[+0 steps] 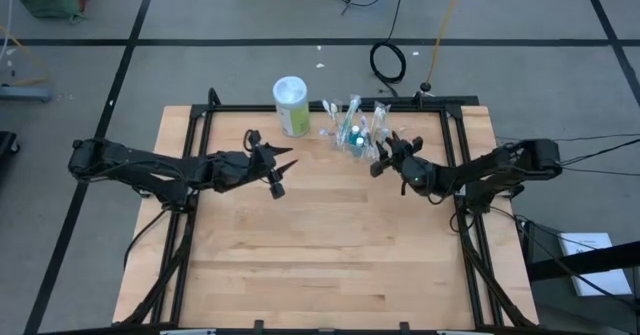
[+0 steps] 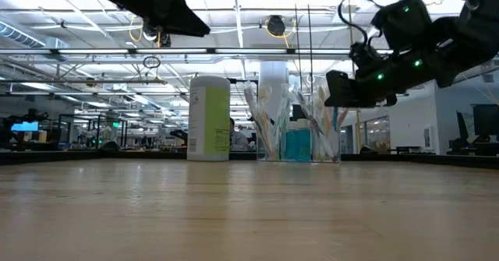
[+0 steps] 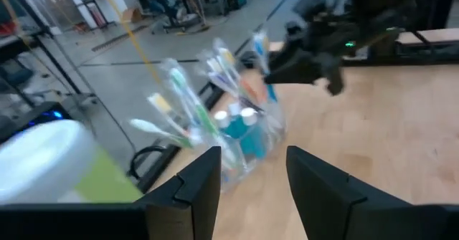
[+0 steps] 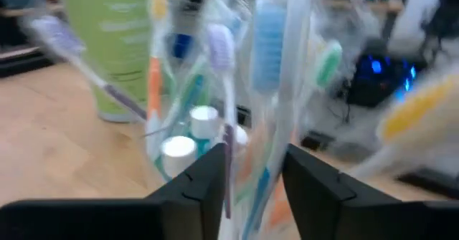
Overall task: Pick & Place toothbrushing station
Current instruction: Put the blue toothbrush into the transparent organizer, then return to Home Position
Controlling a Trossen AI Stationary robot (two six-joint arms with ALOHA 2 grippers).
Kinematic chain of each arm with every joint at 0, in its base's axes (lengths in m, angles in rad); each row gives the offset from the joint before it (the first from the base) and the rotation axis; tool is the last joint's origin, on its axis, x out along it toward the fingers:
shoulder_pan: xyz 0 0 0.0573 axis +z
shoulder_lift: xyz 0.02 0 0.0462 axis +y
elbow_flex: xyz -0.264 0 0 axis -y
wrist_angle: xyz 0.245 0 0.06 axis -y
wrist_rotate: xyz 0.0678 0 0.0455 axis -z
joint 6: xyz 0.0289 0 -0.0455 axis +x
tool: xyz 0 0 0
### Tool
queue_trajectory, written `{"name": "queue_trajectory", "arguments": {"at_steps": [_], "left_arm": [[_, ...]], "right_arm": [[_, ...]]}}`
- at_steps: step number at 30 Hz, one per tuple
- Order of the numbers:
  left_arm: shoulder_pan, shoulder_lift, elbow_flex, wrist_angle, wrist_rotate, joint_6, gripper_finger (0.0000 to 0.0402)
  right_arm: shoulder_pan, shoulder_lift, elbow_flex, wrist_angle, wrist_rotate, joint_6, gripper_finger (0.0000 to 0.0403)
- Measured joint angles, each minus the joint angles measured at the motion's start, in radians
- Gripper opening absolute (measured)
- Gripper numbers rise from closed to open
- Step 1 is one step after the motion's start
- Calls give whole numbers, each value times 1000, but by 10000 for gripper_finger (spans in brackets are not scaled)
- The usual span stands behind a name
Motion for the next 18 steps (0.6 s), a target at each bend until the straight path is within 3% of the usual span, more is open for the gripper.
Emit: {"name": "queue_trajectory", "arguments": {"at_steps": [8, 14, 18], "left_arm": [[0, -280, 0, -258, -51, -10, 161], [0, -570, 0, -491, -48, -72, 161], [-5, -730, -49, -519, -24, -63, 161]], "right_arm": [[163, -288, 0, -242, 2, -289, 163], [349, -604, 0, -274, 3, -342, 159], [457, -774, 1, -391, 1, -347, 154]]}}
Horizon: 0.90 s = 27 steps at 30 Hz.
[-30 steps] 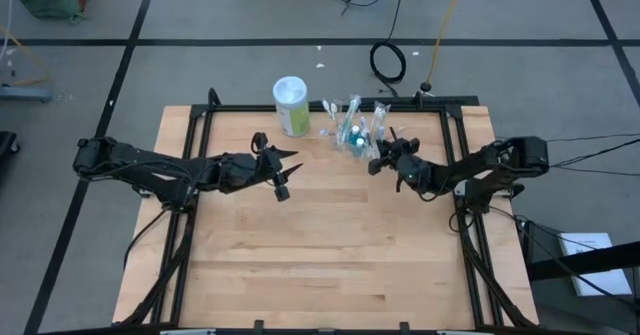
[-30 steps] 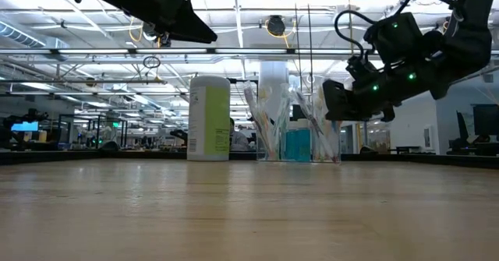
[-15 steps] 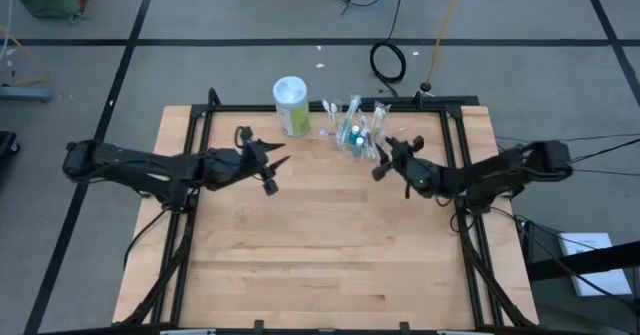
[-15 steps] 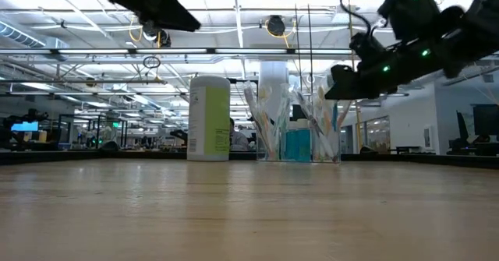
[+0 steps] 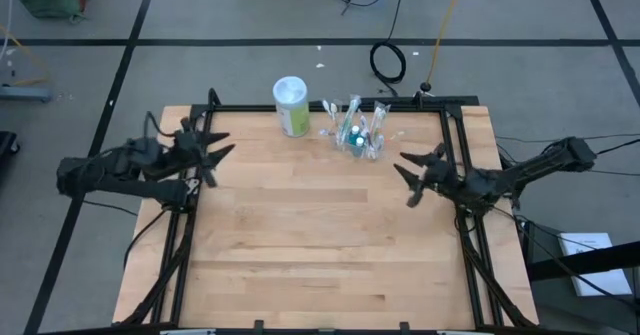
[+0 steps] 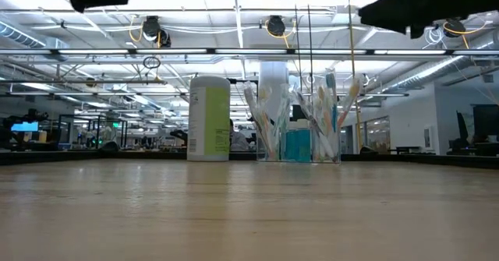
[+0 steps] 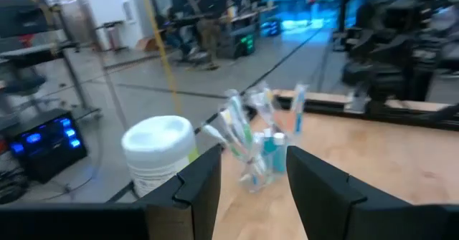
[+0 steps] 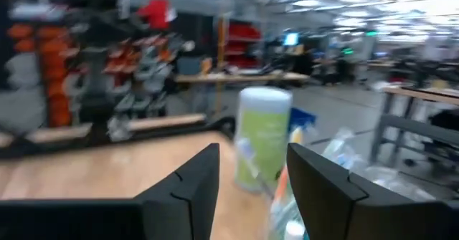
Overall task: Pick & Place toothbrushing station
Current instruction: Return to Home Position
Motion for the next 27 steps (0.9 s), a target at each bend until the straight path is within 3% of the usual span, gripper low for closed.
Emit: {"name": "queue_trajectory", "arguments": {"at_steps": [4, 9, 12, 15, 19, 27], "left_arm": [[0, -166, -98, 3, 75, 18, 161], [0, -336, -227, 5, 175, 55, 161], [0, -411, -297, 26, 230, 75, 161], [0, -411, -352, 65, 281, 103, 161], [0, -405, -400, 156, 318, 131, 161], [1, -408, -520, 271, 328, 129, 161]], "right_arm": [[73, -103, 0, -237, -56, 54, 153], [101, -144, -1, -381, -283, 143, 152], [102, -153, -39, -334, -418, 134, 152], [99, -190, -117, -233, -508, 63, 149], [83, -287, -233, -137, -525, 67, 137], [60, -488, -328, -195, -523, 88, 93]]}}
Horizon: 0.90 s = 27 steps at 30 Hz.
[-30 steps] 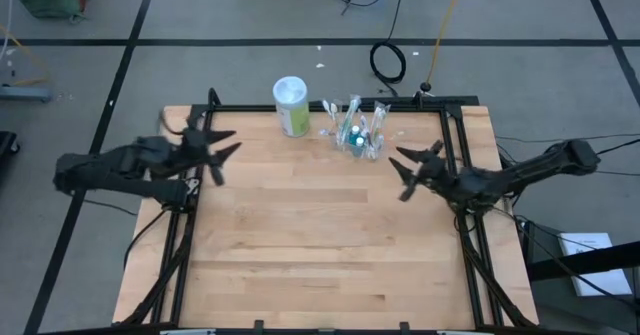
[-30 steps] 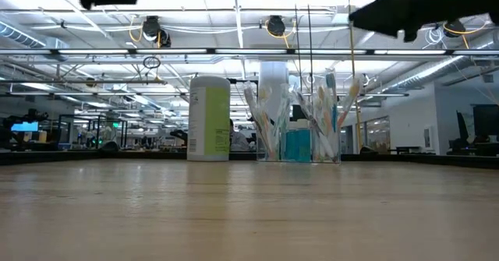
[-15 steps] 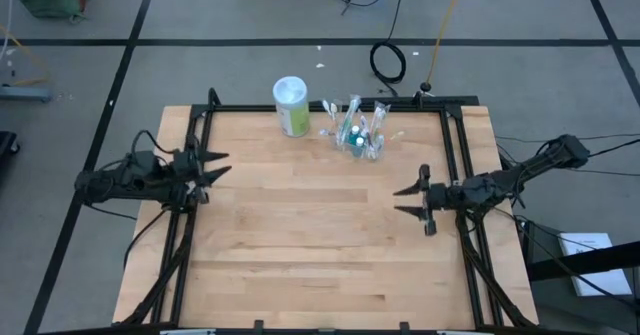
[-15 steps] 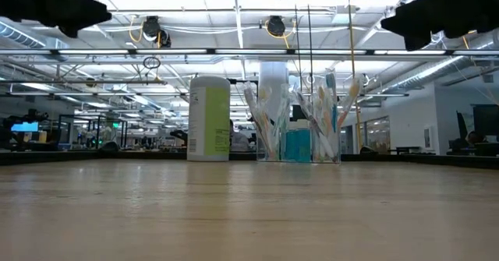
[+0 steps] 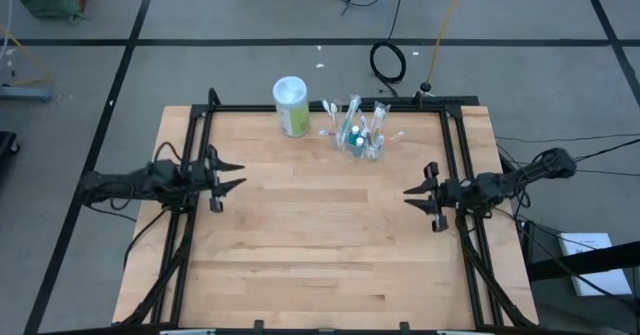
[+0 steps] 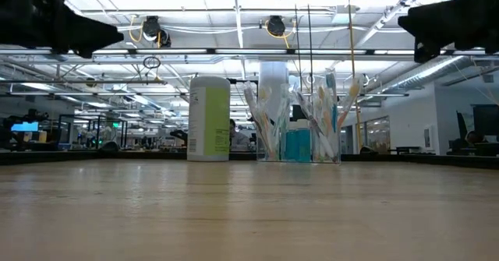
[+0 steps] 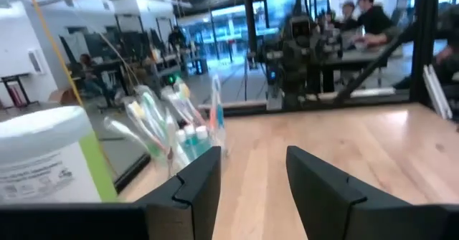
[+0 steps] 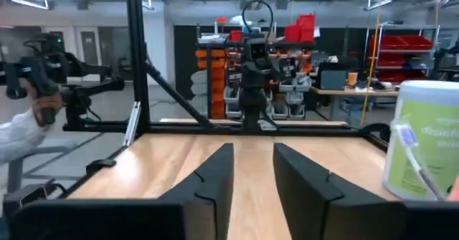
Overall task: Pick & Place toothbrushing station
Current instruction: Return to Home Position
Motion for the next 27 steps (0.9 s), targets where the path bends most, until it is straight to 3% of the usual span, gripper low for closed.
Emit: {"name": "queue_trajectory", "arguments": {"at_steps": [9, 27], "left_arm": [[0, 3, -103, 84, 2, -80, 161], [0, 5, -104, 84, -1, -106, 161]], "right_arm": [[-2, -30, -1, -144, 26, -159, 59], [-2, -11, -4, -174, 26, -164, 59]]}}
